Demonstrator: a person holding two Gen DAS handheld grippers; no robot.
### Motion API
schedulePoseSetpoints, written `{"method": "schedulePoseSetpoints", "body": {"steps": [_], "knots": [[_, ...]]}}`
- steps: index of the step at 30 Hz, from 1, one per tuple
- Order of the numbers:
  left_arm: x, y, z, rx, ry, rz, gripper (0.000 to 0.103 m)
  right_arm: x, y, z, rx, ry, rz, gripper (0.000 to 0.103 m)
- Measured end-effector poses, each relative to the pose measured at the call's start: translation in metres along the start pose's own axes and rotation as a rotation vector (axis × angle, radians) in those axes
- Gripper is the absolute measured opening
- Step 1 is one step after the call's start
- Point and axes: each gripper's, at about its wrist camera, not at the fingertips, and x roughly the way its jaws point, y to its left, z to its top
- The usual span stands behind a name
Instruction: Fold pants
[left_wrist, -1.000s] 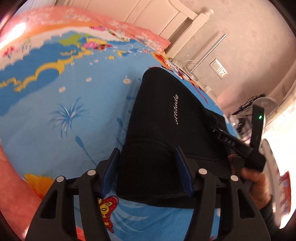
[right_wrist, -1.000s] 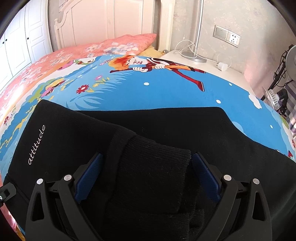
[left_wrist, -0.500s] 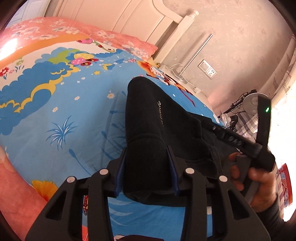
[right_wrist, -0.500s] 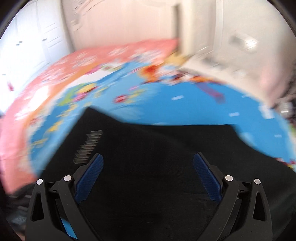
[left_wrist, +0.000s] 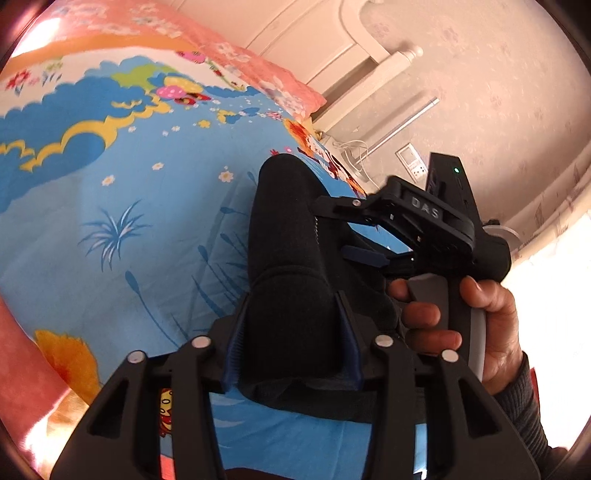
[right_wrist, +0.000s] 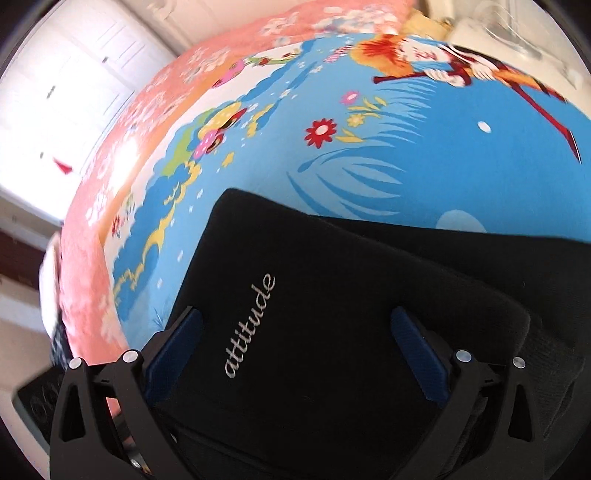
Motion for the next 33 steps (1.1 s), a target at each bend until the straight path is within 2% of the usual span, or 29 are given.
{"method": "schedulePoseSetpoints", "body": {"steps": [3, 4, 6, 9, 12, 15, 19, 22, 26, 29, 31, 32, 33], "knots": [[0.005, 0.010, -0.002, -0.026, 0.010, -0.004, 0.054, 0.000, 0.001, -0.004, -0.007, -0.017, -0.002, 0.099], [0.006, 0.014, -0.002, -0.034, 0.014, -0.012, 0.059, 0.001, 0.002, -0.004, -0.007, -0.021, -0.005, 0.099], [0.014, 0.023, -0.006, -0.061, 0.058, -0.029, 0.064, 0.000, 0.001, -0.004, -0.013, -0.022, -0.009, 0.099], [0.014, 0.018, -0.010, -0.038, 0.043, -0.020, 0.058, -0.001, 0.001, -0.004, -0.016, -0.022, -0.010, 0.099], [0.012, 0.003, -0.008, 0.043, 0.023, 0.022, 0.044, -0.007, 0.002, 0.000, 0.034, 0.022, -0.019, 0.098], [0.007, -0.021, -0.009, 0.125, -0.005, 0.090, 0.040, -0.024, 0.011, 0.007, 0.060, 0.039, 0.035, 0.098], [0.004, -0.047, -0.014, 0.208, -0.028, 0.197, 0.038, -0.048, 0.045, 0.017, -0.031, 0.045, -0.026, 0.098], [-0.001, -0.069, -0.017, 0.271, -0.048, 0.259, 0.037, -0.039, 0.069, 0.018, -0.122, 0.122, -0.111, 0.098], [-0.006, -0.101, -0.025, 0.372, -0.080, 0.328, 0.037, -0.018, 0.091, 0.013, -0.266, 0.253, -0.158, 0.098], [-0.007, -0.124, -0.033, 0.459, -0.108, 0.367, 0.037, -0.010, 0.096, 0.009, -0.337, 0.298, -0.231, 0.098], [-0.007, -0.138, -0.037, 0.517, -0.124, 0.387, 0.036, -0.013, 0.095, 0.007, -0.379, 0.307, -0.249, 0.098], [-0.007, -0.143, -0.037, 0.533, -0.131, 0.389, 0.036, -0.018, 0.094, 0.005, -0.406, 0.296, -0.257, 0.088], [-0.007, -0.147, -0.038, 0.543, -0.137, 0.391, 0.036, -0.021, 0.091, 0.003, -0.426, 0.285, -0.272, 0.072]]}}
